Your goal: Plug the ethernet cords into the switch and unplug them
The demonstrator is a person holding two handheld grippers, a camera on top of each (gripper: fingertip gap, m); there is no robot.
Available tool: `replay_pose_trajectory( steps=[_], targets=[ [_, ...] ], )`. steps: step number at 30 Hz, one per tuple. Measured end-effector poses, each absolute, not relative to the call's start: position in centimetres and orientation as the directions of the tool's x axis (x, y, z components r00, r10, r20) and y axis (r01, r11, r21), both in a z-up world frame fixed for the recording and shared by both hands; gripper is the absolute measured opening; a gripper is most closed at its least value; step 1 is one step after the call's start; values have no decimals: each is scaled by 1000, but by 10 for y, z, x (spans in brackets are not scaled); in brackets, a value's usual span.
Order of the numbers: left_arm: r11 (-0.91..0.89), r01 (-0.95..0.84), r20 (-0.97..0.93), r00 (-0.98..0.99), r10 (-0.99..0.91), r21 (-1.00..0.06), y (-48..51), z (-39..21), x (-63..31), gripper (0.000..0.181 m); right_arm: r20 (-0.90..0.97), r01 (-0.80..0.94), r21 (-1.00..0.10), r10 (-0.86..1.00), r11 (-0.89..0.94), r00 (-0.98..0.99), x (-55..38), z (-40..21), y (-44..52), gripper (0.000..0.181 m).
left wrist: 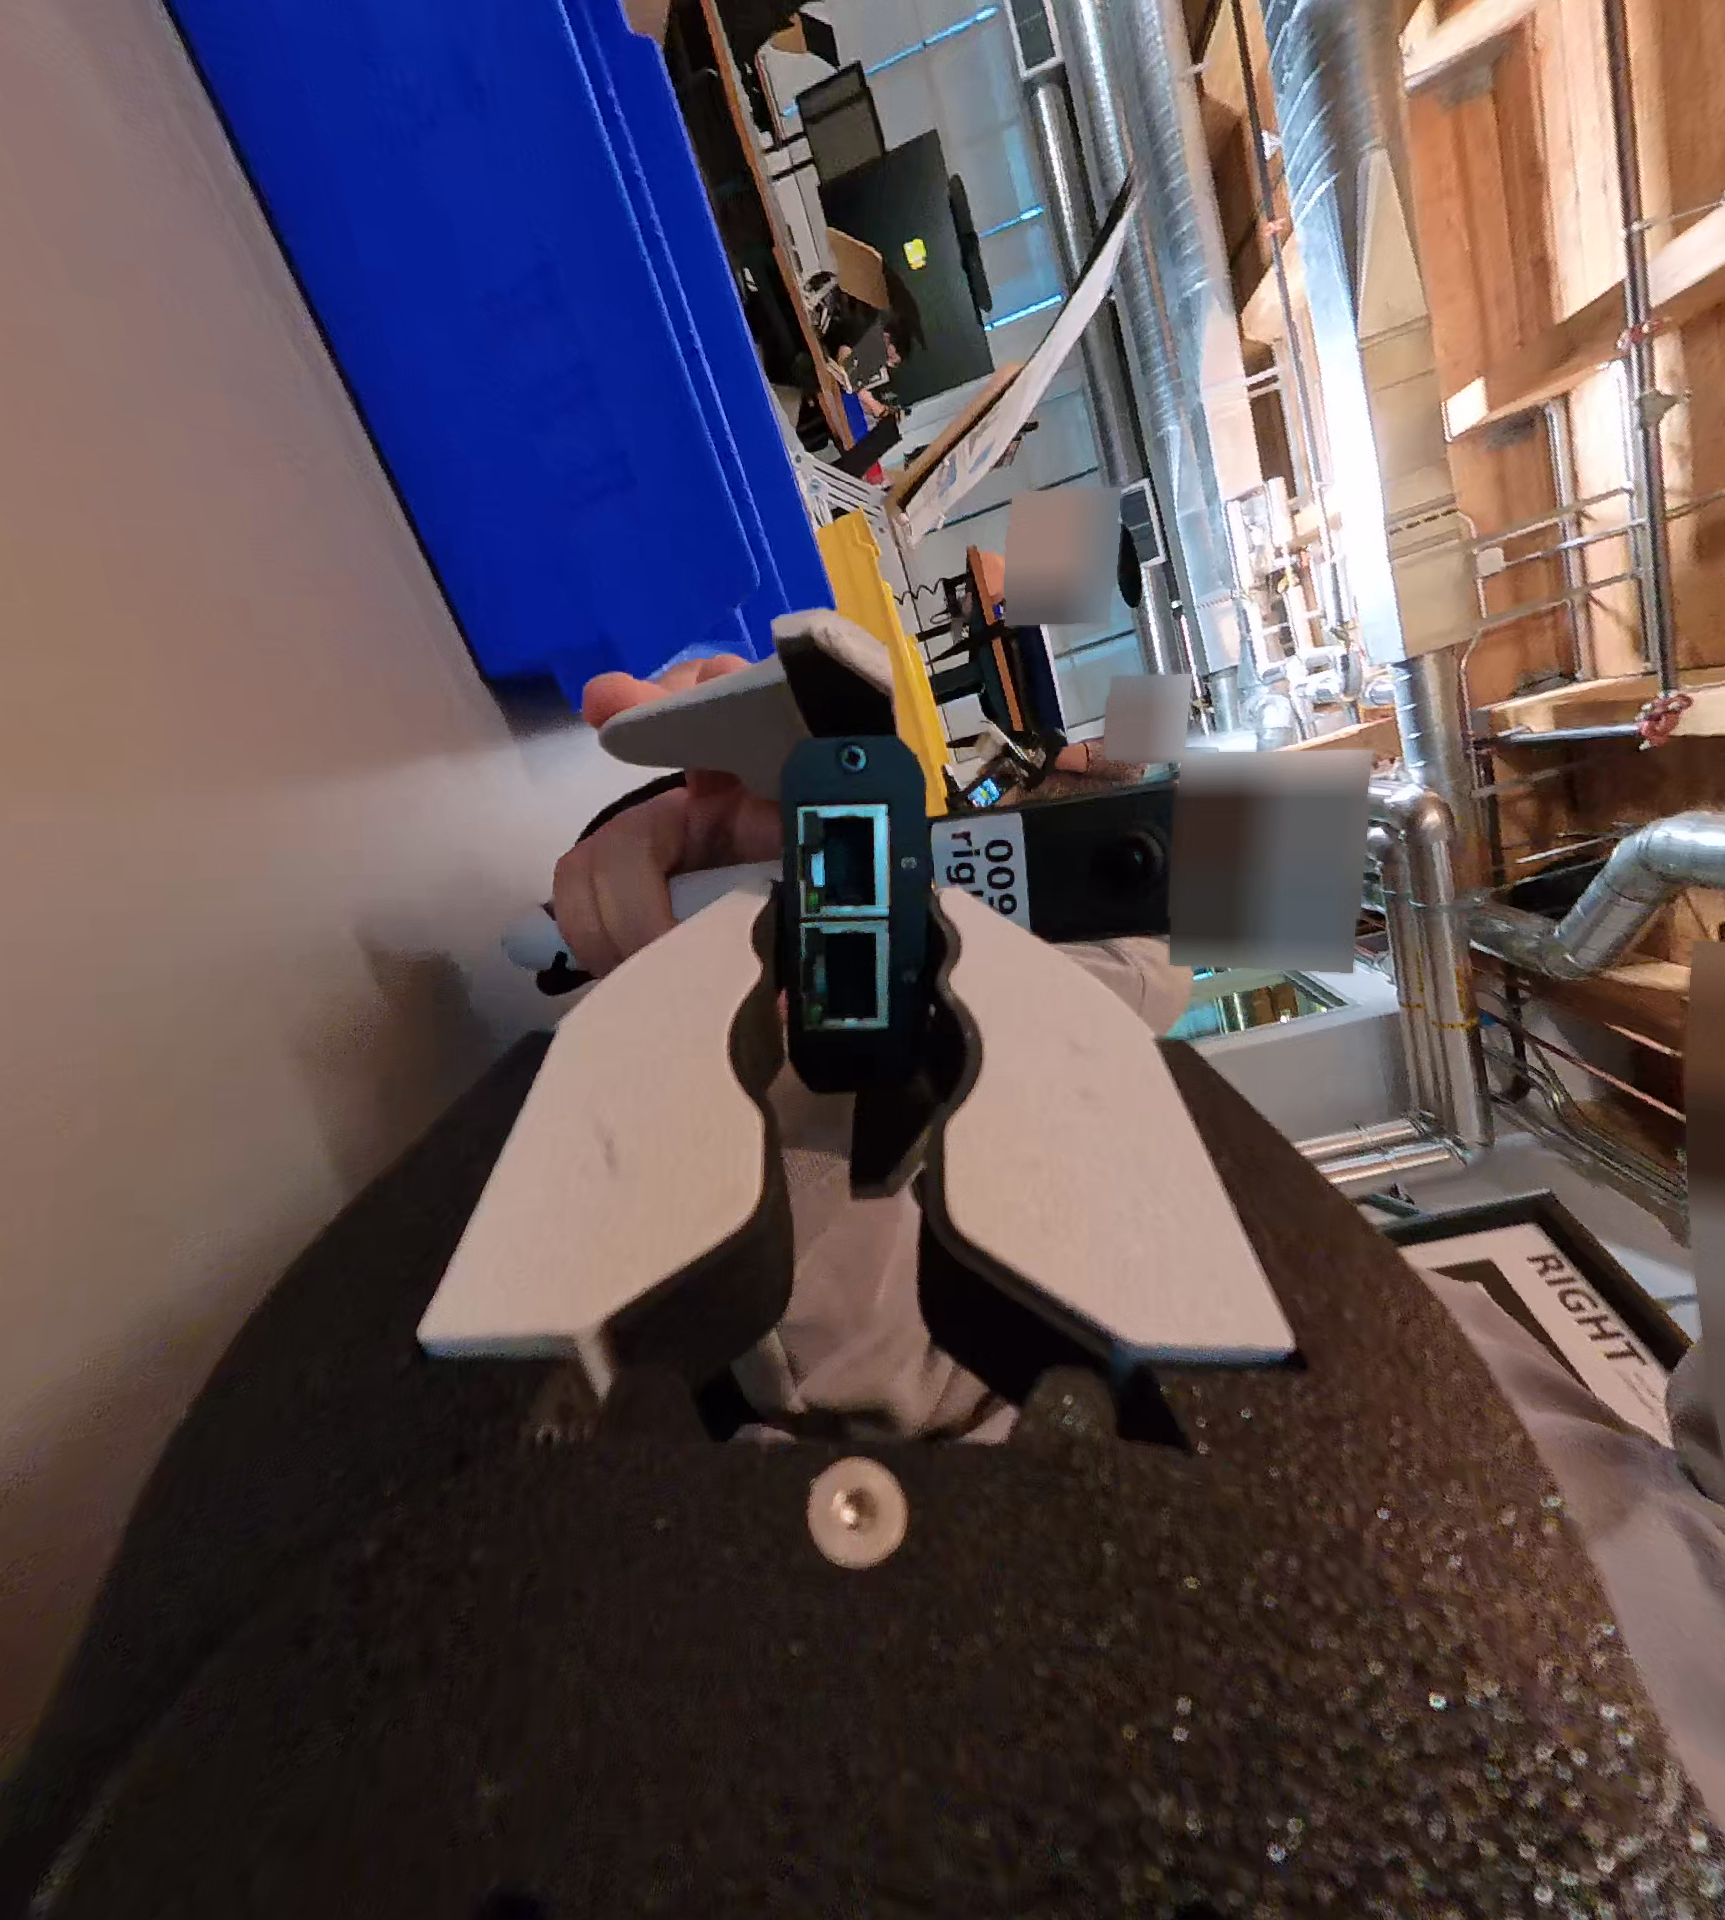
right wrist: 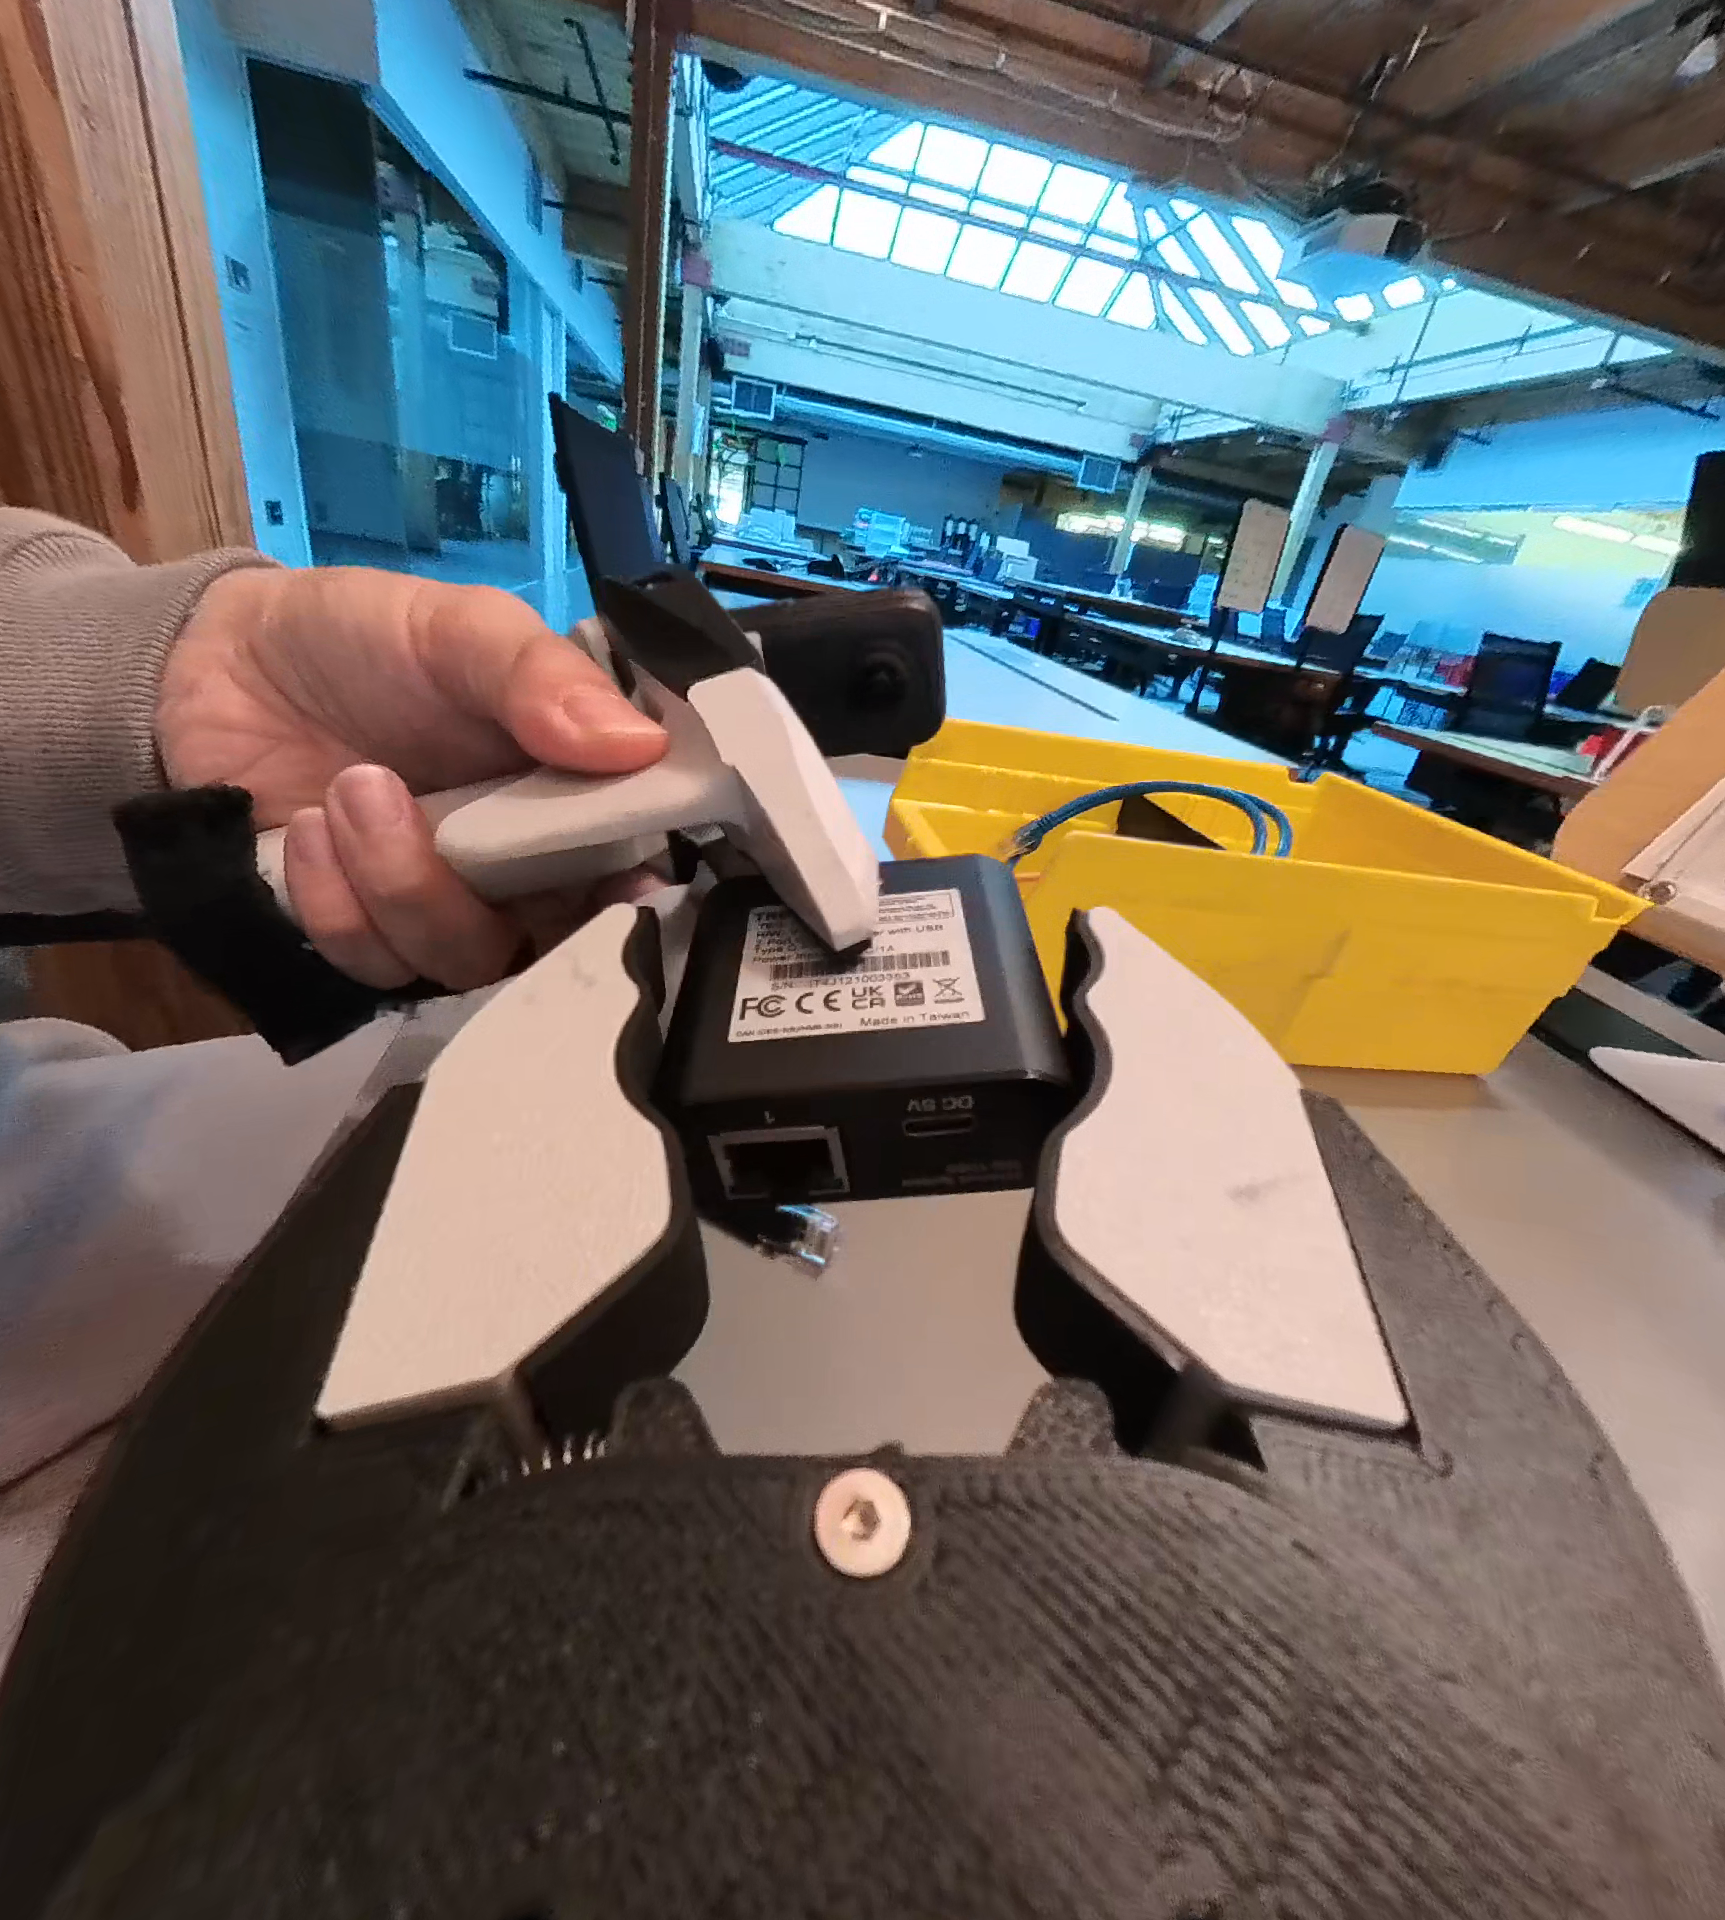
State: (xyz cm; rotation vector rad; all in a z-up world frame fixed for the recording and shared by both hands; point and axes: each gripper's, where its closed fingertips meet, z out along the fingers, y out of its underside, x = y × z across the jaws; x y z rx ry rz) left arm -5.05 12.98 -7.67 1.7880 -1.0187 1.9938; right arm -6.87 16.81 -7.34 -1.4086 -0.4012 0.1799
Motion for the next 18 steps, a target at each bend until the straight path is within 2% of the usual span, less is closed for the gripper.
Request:
replay_pose_trajectory(
  steps=[7,9,15,18],
  targets=[
    [-715,-630,953,-184,-242,-304,124,-73,-44,23,220,156,-963,312,218,924,-62,-67,164,75],
    [-712,-630,950,-185,-250,-310,123,-72,-43,23,191,149,-977,318,152,929,-60,-71,165,75],
    [-668,-629,917,-236,-322,-397,124,-72,-47,26,96,45,-990,406,132,909,-68,-71,165,75],
    [-643,-639,904,-245,-351,-423,124,-74,-50,26,120,70,-988,403,136,907,-71,-72,165,75]
  ],
)
